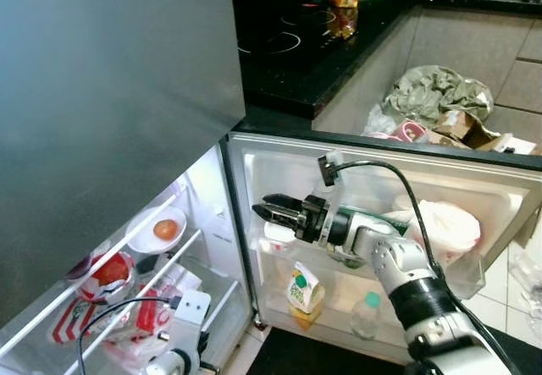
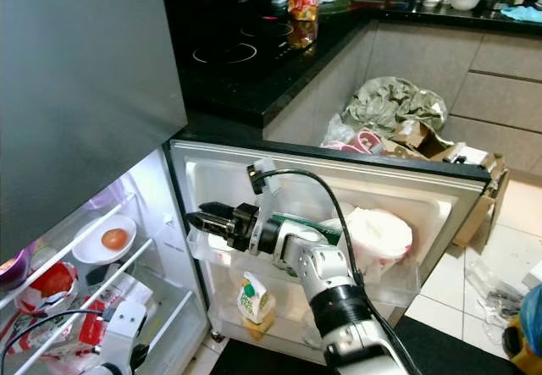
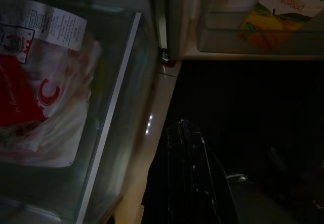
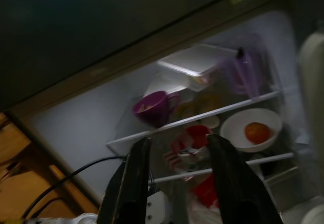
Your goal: Restocking fridge
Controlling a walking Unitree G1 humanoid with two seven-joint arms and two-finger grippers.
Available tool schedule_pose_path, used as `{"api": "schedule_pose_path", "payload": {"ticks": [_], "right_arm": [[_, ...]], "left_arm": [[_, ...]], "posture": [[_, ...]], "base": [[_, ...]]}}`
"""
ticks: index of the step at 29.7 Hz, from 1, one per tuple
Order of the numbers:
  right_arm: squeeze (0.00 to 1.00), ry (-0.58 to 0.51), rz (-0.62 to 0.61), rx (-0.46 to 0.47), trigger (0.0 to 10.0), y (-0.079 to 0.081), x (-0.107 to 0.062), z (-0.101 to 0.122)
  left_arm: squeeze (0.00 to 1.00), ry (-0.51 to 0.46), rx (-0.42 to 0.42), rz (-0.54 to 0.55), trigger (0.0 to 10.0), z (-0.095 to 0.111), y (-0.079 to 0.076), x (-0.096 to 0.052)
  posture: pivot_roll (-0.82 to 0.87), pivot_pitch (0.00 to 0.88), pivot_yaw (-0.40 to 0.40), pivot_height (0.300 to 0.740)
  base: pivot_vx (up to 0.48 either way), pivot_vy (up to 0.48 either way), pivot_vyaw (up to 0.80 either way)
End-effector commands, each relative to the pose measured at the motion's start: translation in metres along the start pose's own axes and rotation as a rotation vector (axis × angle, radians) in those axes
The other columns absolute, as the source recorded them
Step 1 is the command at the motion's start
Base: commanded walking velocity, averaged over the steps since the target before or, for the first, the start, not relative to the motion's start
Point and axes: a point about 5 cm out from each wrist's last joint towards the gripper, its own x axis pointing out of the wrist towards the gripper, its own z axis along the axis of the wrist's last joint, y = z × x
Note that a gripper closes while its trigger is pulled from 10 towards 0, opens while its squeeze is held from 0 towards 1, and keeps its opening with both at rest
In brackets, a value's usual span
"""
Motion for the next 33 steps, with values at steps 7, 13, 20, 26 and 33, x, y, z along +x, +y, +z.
{"api": "schedule_pose_path", "payload": {"ticks": [7,13,20,26,33], "right_arm": [[0.00,0.116,0.063,0.041,10.0,0.021,-0.041,-0.050],[0.00,0.136,-0.011,0.133,10.0,0.021,-0.066,-0.074],[0.00,0.193,-0.311,0.191,10.0,-0.006,-0.094,-0.110],[0.00,0.384,-0.843,0.250,10.0,-0.037,-0.143,-0.182],[0.00,0.475,-1.255,0.291,10.0,-0.037,-0.179,-0.217]], "left_arm": [[0.00,0.010,0.010,-0.007,10.0,0.000,-0.005,0.003],[0.00,-0.001,0.005,-0.012,10.0,0.005,-0.008,0.005],[0.00,-0.002,0.006,-0.017,10.0,0.007,-0.012,0.007],[0.00,0.023,-0.015,-0.010,10.0,0.004,-0.017,0.009],[0.00,0.033,-0.095,0.044,10.0,-0.003,-0.018,0.008]], "posture": [[-0.09,0.000,0.034,0.740],[-0.11,0.000,0.044,0.740],[-0.11,0.000,0.049,0.740],[-0.11,0.000,0.049,0.740],[-0.11,0.000,0.028,0.740]], "base": [[0.000,0.000,0.00],[0.000,0.000,0.00],[0.000,0.000,0.00],[0.000,0.000,0.00],[0.000,0.000,0.00]]}}
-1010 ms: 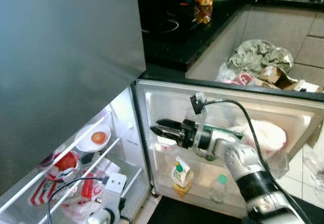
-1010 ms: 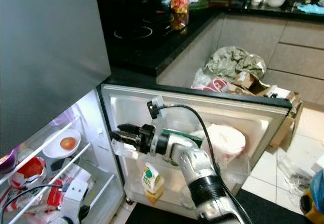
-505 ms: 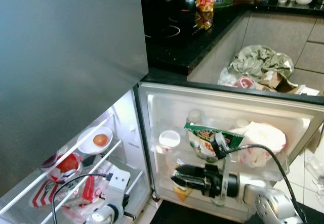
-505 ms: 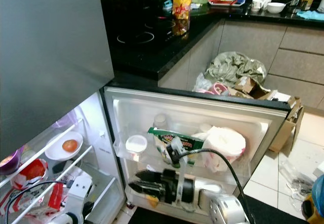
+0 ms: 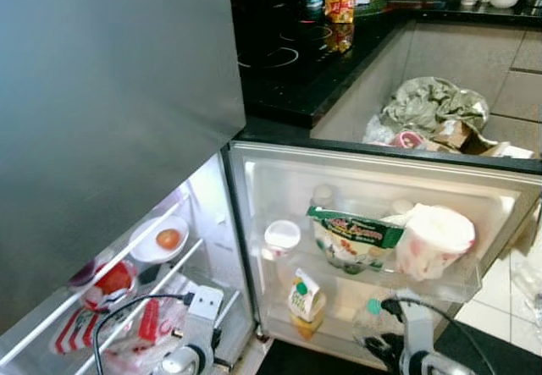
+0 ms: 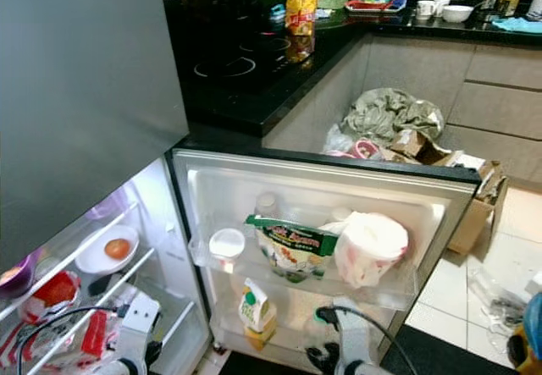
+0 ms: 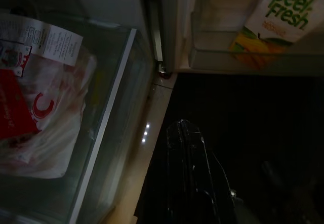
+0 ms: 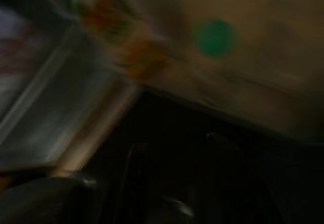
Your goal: Restocking fridge
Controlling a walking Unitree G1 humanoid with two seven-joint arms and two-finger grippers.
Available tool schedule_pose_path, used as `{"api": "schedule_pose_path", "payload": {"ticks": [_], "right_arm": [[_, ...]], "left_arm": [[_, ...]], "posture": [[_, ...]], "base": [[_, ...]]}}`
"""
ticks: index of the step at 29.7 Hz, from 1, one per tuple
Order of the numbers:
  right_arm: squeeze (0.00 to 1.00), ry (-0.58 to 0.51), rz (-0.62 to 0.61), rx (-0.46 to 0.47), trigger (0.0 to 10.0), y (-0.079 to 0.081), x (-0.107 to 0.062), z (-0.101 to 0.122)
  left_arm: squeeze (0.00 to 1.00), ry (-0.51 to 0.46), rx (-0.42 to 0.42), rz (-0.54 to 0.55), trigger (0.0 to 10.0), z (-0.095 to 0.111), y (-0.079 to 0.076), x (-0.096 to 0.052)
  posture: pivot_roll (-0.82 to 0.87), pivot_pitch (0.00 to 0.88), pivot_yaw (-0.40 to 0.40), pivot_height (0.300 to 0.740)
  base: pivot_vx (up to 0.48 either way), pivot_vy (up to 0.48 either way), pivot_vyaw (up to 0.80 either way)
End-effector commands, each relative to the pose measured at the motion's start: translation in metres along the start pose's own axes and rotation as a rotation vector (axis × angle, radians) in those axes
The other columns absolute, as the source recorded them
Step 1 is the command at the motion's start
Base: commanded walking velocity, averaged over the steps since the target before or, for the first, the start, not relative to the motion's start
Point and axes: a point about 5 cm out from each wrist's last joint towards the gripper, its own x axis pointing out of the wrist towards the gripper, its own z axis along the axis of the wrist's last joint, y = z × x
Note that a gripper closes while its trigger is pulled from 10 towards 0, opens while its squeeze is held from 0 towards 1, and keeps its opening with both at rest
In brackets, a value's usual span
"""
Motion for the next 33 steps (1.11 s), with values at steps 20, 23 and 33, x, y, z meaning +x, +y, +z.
{"api": "schedule_pose_path", "payload": {"ticks": [20,23,33], "right_arm": [[0.00,-0.076,-0.212,0.077,10.0,-0.016,0.002,-0.025],[0.00,-0.070,-0.215,0.102,10.0,-0.016,0.001,-0.030],[0.00,-0.029,-0.283,0.210,10.0,-0.024,-0.006,-0.060]], "left_arm": [[0.00,0.031,-0.026,0.012,10.0,-0.018,-0.007,-0.004],[0.00,0.031,-0.021,0.005,10.0,-0.017,-0.007,-0.004],[0.00,0.021,-0.023,-0.027,10.0,-0.011,-0.008,-0.001]], "posture": [[-0.08,0.000,-0.010,0.740],[-0.08,0.000,-0.007,0.740],[-0.11,0.000,0.040,0.740]], "base": [[0.000,0.000,0.00],[0.000,0.000,0.00],[0.000,0.000,0.00]]}}
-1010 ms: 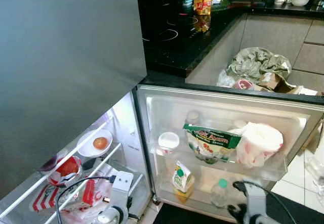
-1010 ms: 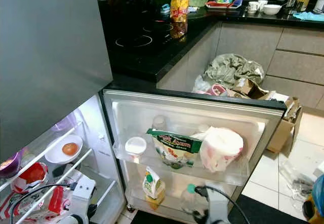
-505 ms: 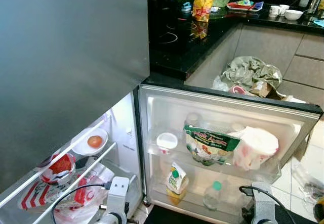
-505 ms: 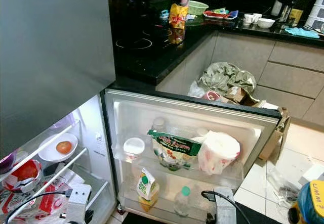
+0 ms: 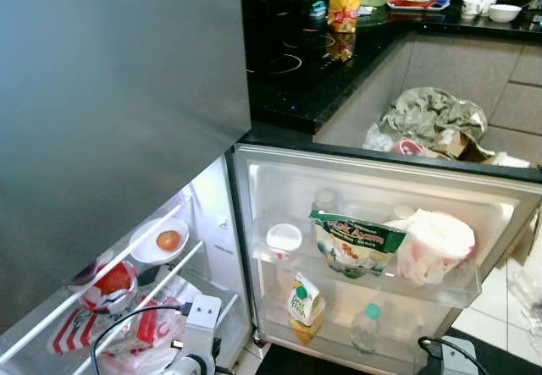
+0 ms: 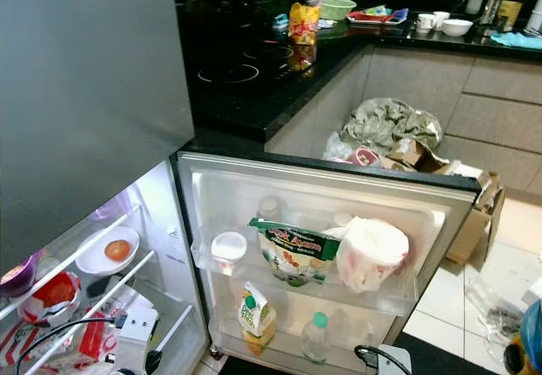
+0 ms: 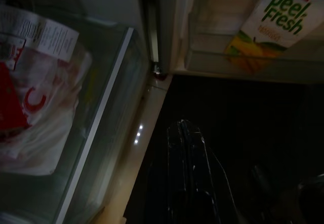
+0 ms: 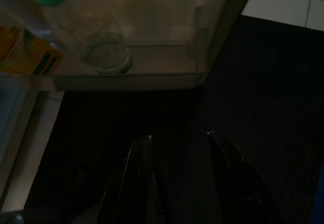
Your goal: Restocking fridge
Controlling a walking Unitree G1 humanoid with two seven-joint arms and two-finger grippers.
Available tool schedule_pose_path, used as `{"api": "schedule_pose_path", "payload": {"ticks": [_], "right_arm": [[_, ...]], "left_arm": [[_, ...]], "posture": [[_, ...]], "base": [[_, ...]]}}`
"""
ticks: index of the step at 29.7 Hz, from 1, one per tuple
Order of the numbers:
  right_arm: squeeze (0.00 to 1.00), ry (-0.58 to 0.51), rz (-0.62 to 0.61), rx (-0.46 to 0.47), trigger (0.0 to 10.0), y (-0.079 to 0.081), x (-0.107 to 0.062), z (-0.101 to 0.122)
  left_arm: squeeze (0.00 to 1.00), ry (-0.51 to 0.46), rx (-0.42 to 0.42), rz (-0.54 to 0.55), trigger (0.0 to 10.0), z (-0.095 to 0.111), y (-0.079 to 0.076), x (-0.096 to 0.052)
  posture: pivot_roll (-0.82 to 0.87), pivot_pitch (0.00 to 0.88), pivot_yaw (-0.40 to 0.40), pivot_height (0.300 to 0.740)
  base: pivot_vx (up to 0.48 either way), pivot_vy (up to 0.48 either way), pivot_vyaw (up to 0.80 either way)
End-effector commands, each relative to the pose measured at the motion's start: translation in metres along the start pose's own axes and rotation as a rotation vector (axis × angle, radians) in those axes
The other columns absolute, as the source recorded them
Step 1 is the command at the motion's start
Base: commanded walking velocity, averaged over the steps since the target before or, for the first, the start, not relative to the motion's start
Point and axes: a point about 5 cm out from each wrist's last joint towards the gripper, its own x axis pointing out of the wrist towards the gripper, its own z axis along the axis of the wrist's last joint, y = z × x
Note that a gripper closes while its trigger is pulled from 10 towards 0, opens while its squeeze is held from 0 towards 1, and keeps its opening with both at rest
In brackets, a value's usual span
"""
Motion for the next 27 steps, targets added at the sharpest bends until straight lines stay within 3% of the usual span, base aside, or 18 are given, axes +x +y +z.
{"api": "schedule_pose_path", "payload": {"ticks": [1,9,23,27], "right_arm": [[0.00,-0.004,-0.006,0.017,10.0,-0.001,-0.001,-0.003],[0.00,-0.009,-0.005,0.000,10.0,-0.004,-0.001,-0.002],[0.00,-0.031,0.054,-0.064,10.0,0.004,0.001,0.008],[0.00,-0.027,0.074,-0.083,10.0,0.007,0.001,0.008]], "left_arm": [[0.00,0.014,0.001,-0.009,10.0,-0.003,-0.002,0.000],[0.00,0.020,-0.017,-0.010,10.0,-0.008,-0.002,-0.002],[0.00,0.026,-0.038,-0.001,10.0,-0.012,-0.002,-0.003],[0.00,0.024,-0.040,0.000,10.0,-0.011,-0.002,-0.003]], "posture": [[-0.11,0.000,0.040,0.740],[-0.10,0.007,0.035,0.740],[-0.11,0.021,0.026,0.740],[-0.11,0.024,0.027,0.740]], "base": [[0.000,0.000,0.00],[0.000,-0.436,0.00],[0.000,-0.480,0.00],[0.000,-0.480,0.80]]}}
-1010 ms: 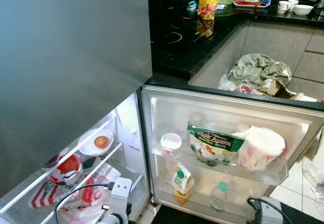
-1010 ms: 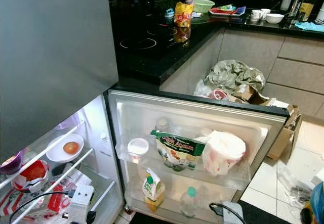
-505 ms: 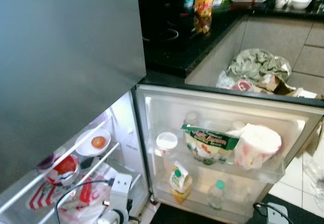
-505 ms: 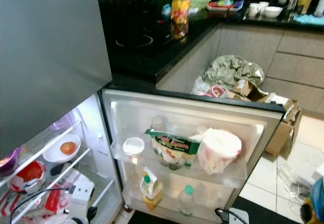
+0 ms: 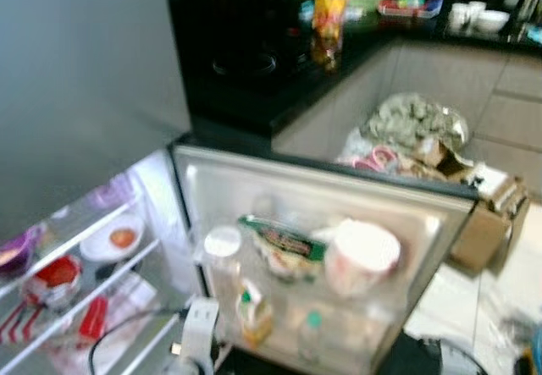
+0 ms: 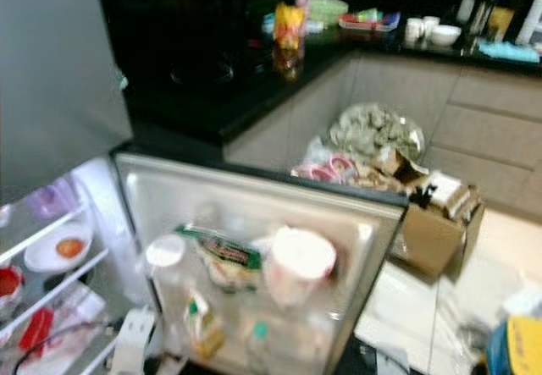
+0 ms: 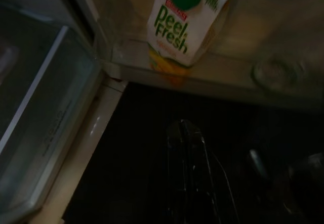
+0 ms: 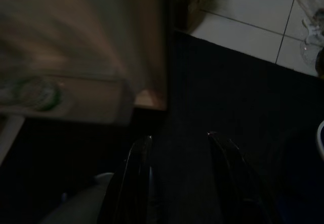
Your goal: Restocking fridge
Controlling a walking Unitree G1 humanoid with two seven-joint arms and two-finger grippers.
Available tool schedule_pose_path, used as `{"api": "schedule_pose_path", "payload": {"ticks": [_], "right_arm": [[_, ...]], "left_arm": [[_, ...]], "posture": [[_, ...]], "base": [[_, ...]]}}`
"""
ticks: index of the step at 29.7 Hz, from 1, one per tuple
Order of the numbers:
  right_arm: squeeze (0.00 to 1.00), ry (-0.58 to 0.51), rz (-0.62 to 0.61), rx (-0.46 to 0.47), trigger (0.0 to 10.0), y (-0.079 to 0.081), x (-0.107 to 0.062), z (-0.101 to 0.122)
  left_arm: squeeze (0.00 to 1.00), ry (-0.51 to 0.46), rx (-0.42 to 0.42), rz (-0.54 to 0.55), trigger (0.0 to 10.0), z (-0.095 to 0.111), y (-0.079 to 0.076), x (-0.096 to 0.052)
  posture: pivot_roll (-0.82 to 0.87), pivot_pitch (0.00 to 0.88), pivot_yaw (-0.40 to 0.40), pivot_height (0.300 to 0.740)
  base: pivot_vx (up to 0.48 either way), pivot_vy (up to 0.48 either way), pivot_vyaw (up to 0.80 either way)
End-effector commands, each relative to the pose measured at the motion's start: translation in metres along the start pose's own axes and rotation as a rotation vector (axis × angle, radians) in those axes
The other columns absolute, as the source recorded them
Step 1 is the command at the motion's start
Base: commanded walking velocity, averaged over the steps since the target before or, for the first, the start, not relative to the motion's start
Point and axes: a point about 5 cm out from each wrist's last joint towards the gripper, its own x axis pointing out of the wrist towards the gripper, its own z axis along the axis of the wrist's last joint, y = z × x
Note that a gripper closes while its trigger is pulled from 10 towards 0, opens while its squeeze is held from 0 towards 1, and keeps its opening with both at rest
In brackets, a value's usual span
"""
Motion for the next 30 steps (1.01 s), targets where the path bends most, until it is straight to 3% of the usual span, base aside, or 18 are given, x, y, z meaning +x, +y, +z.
{"api": "schedule_pose_path", "payload": {"ticks": [1,21,23,30], "right_arm": [[0.00,-0.011,0.014,-0.016,10.0,0.0038,0.0010,0.0036],[0.00,-0.004,0.035,-0.037,10.0,0.0030,0.0015,0.0056],[0.00,0.004,0.040,0.018,10.0,0.0033,0.0014,0.0039],[0.00,0.001,0.053,-0.009,10.0,0.0040,0.0014,0.0041]], "left_arm": [[0.00,0.016,-0.005,0.008,10.0,-0.0041,0.0020,-0.0013],[0.00,0.008,-0.036,0.034,10.0,-0.0109,0.0060,-0.0053],[0.00,-0.012,-0.076,0.054,10.0,-0.0106,0.0070,-0.0058],[0.00,-0.045,-0.086,0.077,10.0,-0.0087,0.0097,-0.0070]], "posture": [[-0.11,0.024,0.027,0.740],[-0.10,0.042,0.009,0.740],[-0.10,0.042,0.009,0.740],[-0.10,0.049,0.007,0.740]], "base": [[0.000,-0.480,0.80],[0.000,-0.480,0.80],[0.000,0.000,0.00],[0.000,0.000,0.00]]}}
